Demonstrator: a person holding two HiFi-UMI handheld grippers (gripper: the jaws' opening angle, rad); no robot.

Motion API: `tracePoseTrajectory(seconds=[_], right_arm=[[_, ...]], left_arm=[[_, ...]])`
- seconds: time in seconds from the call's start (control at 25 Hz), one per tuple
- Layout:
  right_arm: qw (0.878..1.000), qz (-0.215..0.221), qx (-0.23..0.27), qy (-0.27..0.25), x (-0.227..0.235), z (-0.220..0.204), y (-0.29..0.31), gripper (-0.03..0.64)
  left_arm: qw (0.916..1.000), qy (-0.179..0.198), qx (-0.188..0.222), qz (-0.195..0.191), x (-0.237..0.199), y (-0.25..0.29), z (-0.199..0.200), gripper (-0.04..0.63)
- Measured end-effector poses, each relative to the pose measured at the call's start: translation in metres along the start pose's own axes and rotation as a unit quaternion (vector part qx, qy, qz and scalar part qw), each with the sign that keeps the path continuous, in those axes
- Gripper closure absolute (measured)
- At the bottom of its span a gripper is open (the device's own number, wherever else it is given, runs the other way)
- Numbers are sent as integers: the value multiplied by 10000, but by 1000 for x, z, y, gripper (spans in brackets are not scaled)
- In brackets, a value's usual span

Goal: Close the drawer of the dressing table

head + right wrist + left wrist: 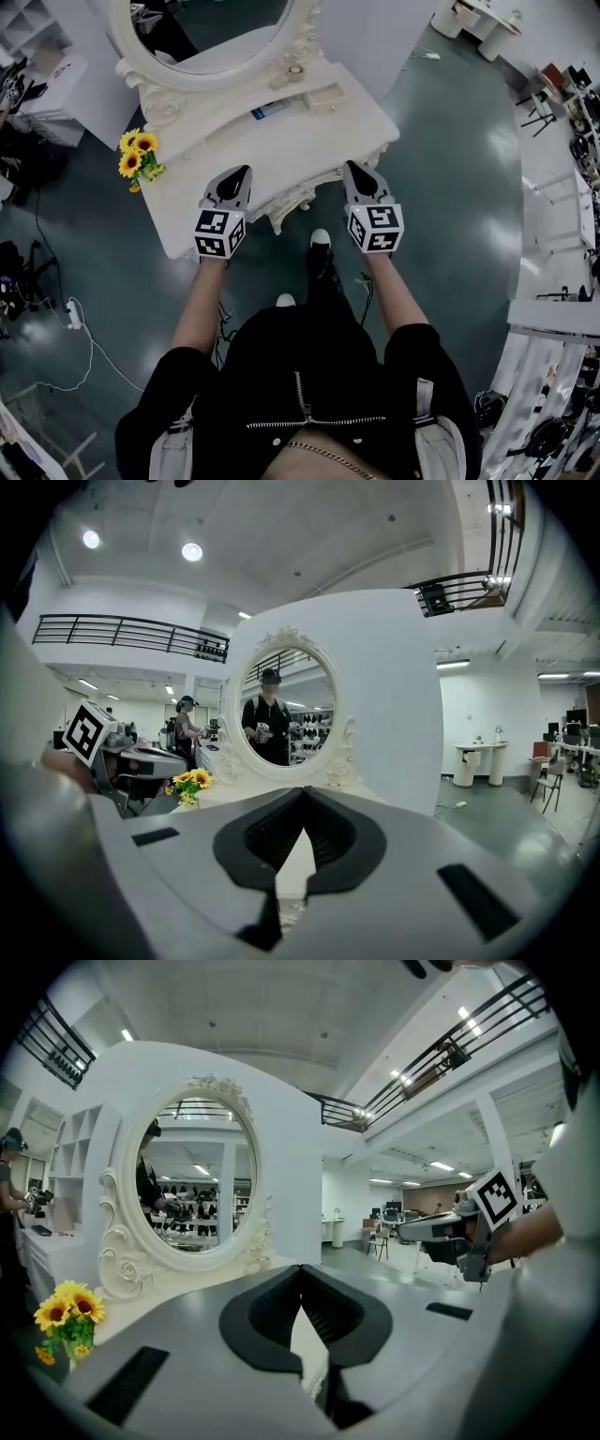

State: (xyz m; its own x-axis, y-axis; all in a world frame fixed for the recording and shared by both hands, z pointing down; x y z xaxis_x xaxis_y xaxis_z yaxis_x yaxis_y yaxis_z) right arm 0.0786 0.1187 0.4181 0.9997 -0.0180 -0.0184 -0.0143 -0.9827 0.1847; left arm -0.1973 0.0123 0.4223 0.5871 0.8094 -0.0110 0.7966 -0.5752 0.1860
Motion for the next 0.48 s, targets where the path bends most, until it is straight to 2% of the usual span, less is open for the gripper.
tracePoseTrajectory(seconds=[0.28,0.48], right_arm=[[9995,321,-13,12,31,5,64,611],[9976,698,-29,8,59,17,122,611]], left_arm=[[9994,-53,-18,355,-27,41,9,574],[9965,-69,-45,831,-48,69,23,574]])
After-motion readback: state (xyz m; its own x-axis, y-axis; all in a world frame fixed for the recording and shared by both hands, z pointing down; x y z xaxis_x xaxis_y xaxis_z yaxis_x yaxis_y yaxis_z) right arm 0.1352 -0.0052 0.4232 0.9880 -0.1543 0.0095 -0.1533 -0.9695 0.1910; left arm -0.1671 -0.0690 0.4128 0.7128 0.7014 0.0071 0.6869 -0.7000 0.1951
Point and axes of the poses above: the fingertips, and each gripper's own axes: y forward along the fingers, x to its right, z out of its top, the point moved 9 cm from there along -y, backward along the fingers, and after that the axes turned 2 degrees about -z, right-handed, at the moved point
